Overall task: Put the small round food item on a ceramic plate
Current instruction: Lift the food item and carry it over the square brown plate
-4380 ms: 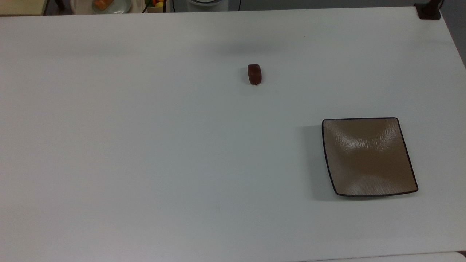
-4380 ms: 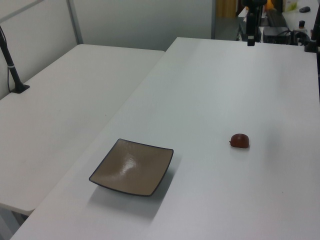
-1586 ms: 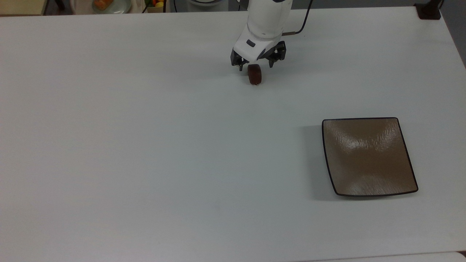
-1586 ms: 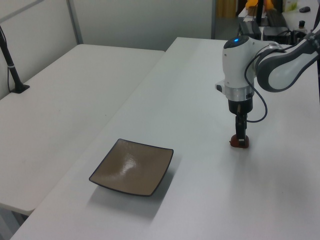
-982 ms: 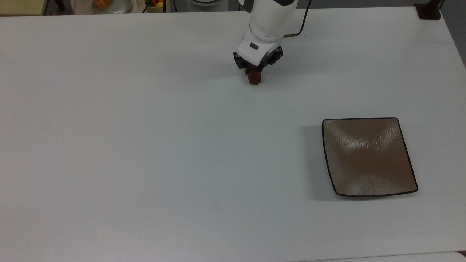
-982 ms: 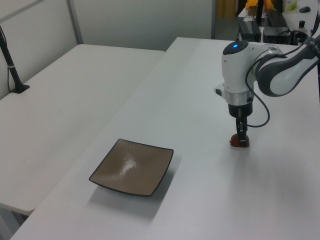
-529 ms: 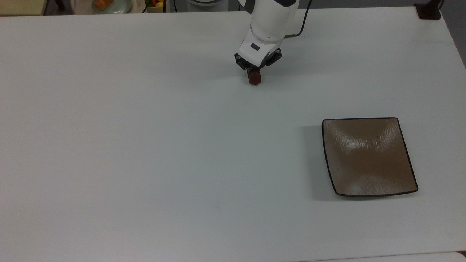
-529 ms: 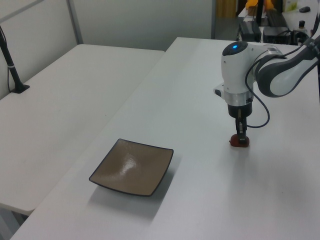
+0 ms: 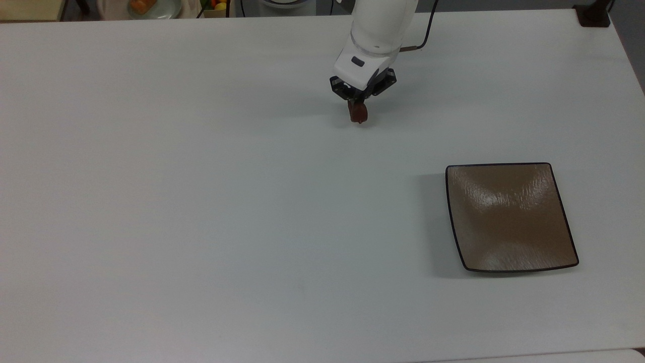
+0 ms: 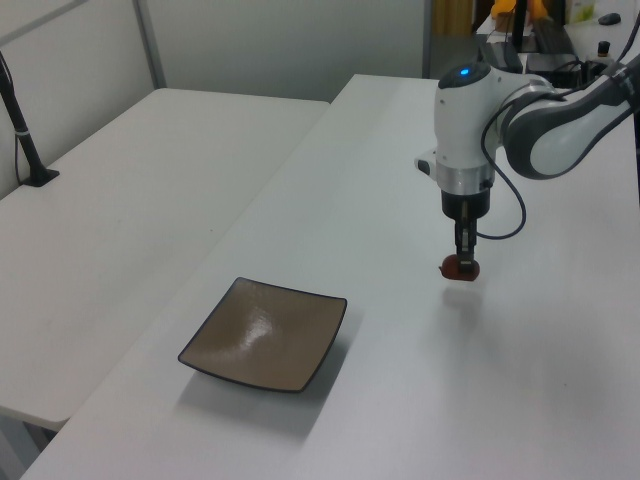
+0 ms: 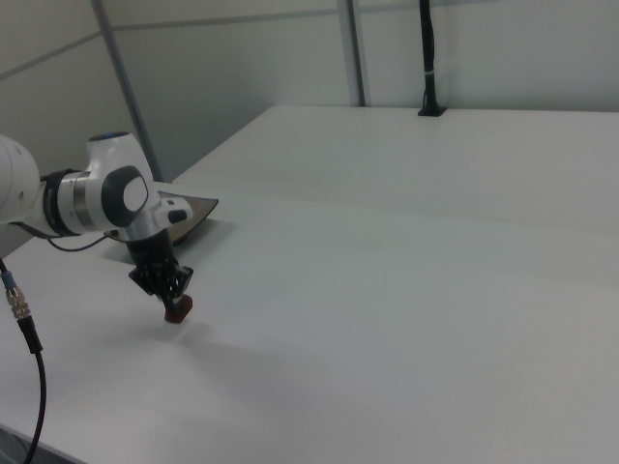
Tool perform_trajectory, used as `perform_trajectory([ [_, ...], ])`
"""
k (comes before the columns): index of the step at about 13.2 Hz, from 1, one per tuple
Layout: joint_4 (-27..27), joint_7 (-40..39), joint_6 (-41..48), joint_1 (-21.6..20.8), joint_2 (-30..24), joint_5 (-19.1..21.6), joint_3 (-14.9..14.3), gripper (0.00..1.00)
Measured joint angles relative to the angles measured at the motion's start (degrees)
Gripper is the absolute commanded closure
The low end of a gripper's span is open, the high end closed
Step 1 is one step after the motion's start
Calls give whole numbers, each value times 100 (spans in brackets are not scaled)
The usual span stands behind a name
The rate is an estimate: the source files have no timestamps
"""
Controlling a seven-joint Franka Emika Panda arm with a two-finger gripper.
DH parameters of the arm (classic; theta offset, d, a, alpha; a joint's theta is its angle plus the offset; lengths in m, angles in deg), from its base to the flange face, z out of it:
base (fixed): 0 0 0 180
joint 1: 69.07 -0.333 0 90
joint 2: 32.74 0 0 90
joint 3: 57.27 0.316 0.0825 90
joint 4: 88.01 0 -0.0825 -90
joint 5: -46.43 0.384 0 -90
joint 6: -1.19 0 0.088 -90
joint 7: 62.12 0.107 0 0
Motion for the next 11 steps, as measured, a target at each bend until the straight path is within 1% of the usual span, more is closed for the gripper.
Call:
perform_trajectory([
  [2, 293, 0, 103, 1, 3, 0, 0, 99],
  [4, 910, 0, 580, 2, 2, 2, 0, 97],
  [5, 1133, 2, 709, 2, 6, 66, 0, 97],
  [6, 1506, 2, 891, -2, 23, 271, 0, 97],
  [7, 1743, 2, 1010, -21, 44, 381, 2, 91],
  [8, 2071, 2, 1161, -87, 99, 472, 3, 90],
  [10, 2437, 2, 1213, -208, 255, 492, 5, 90],
  [11, 2664, 2, 1213, -306, 429, 492, 6, 90],
])
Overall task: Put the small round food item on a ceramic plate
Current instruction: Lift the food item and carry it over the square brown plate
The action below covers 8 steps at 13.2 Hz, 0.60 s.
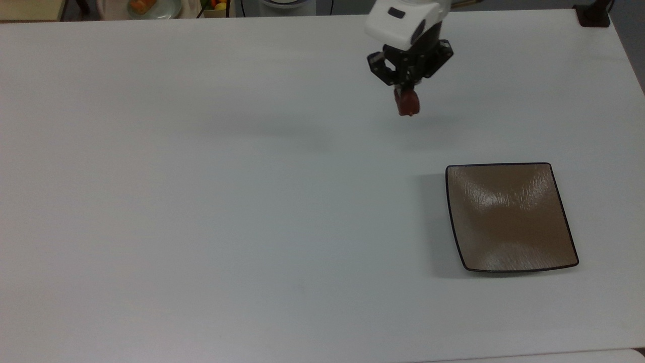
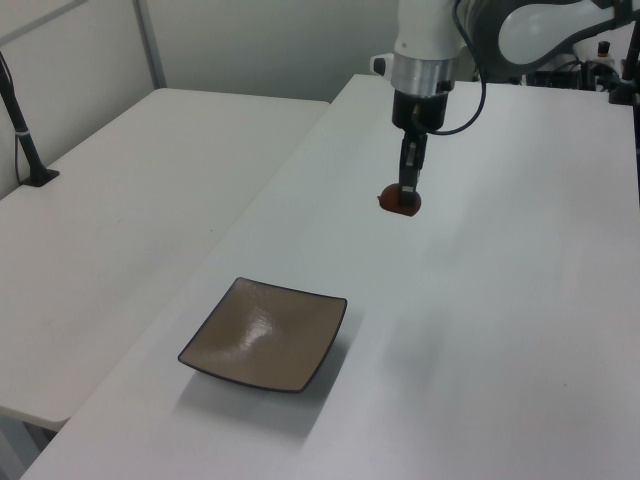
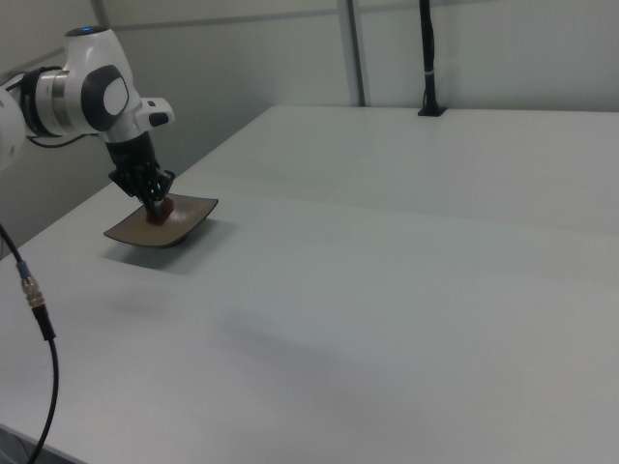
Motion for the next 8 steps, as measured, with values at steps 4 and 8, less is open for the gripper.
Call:
perform_trajectory([
  [4, 846, 2, -18, -429, 757, -3, -5, 87],
  [8, 1429, 335, -647, -881, 1496, -164, -50, 86],
])
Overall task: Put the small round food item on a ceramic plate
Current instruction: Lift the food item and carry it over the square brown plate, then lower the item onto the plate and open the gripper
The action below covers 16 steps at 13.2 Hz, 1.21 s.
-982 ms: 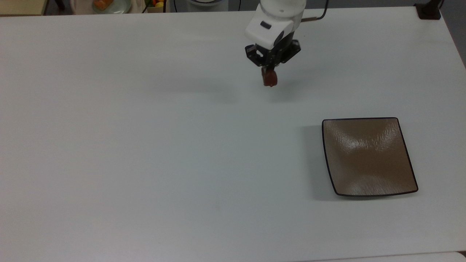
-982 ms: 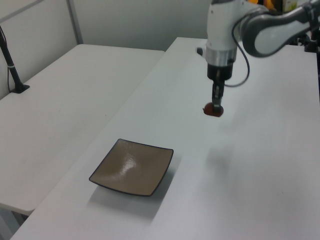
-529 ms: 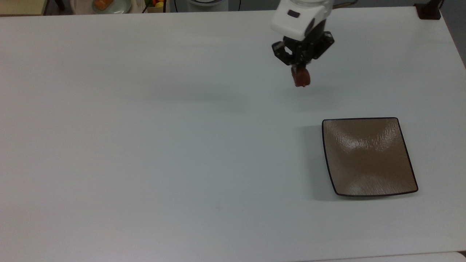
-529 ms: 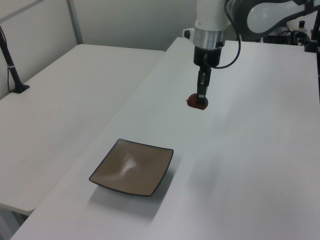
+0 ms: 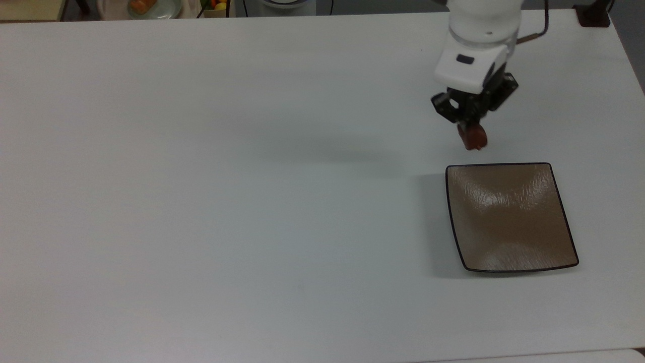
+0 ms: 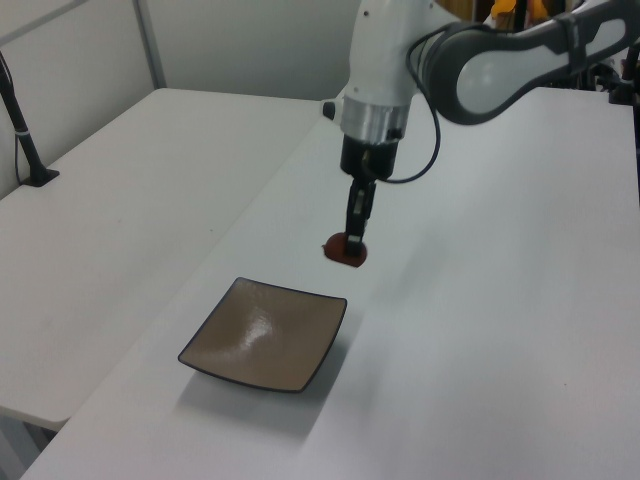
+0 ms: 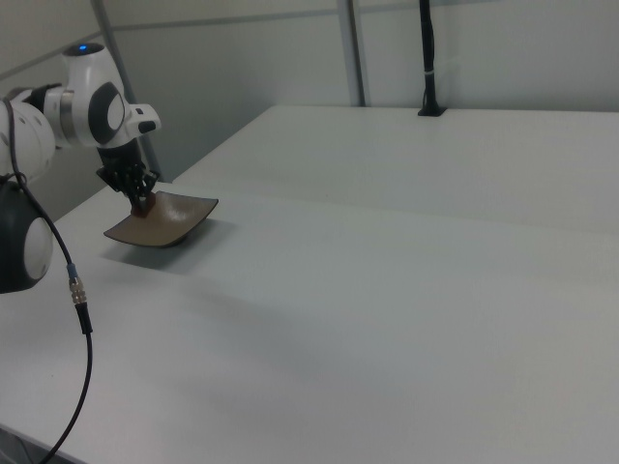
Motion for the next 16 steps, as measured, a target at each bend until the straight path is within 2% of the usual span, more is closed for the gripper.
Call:
perform_trajectory([
  [2, 153, 236, -549, -149, 328, -177, -12, 86],
  [5, 580, 468, -807, -338, 817, -443, -87, 84],
  [10, 883, 536, -1867, -481, 1587, -507, -210, 84],
  [13, 925, 537, -2347, -827, 1938, -508, -567, 81],
  [14, 939, 538, -2411, -870, 1980, -508, -596, 73],
  [16, 980, 539, -2451, -901, 2009, -508, -607, 40],
])
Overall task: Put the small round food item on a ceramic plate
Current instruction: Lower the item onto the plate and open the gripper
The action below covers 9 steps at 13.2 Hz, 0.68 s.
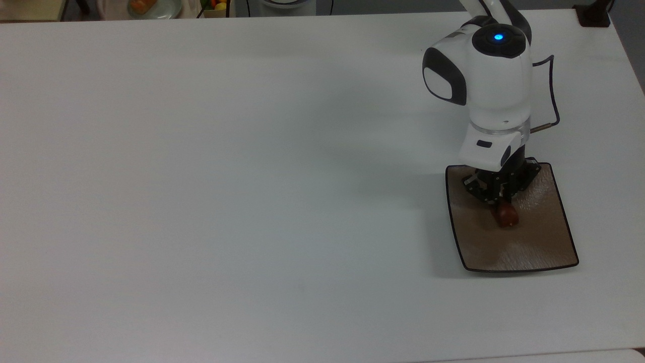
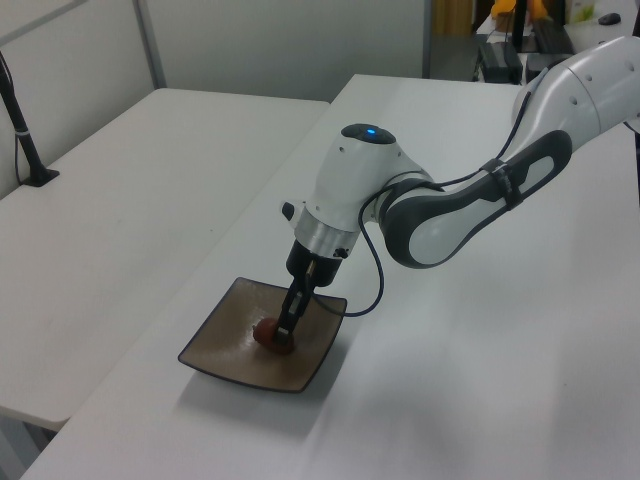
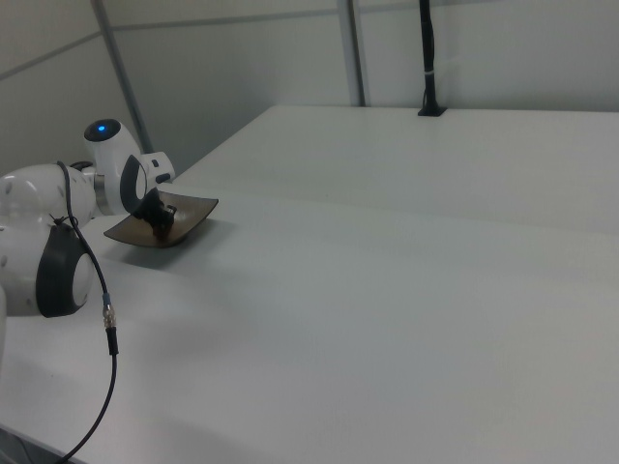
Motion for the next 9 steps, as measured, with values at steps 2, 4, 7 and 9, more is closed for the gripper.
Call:
perform_trajectory([
  [2, 29, 161, 0, 2, 2, 0, -1, 0],
  [4, 36, 314, 0, 2, 3, 0, -12, 0],
  [7, 47, 381, 0, -1, 3, 0, -68, 0],
  [9, 129, 384, -1, -64, -18, -1, -143, 0],
])
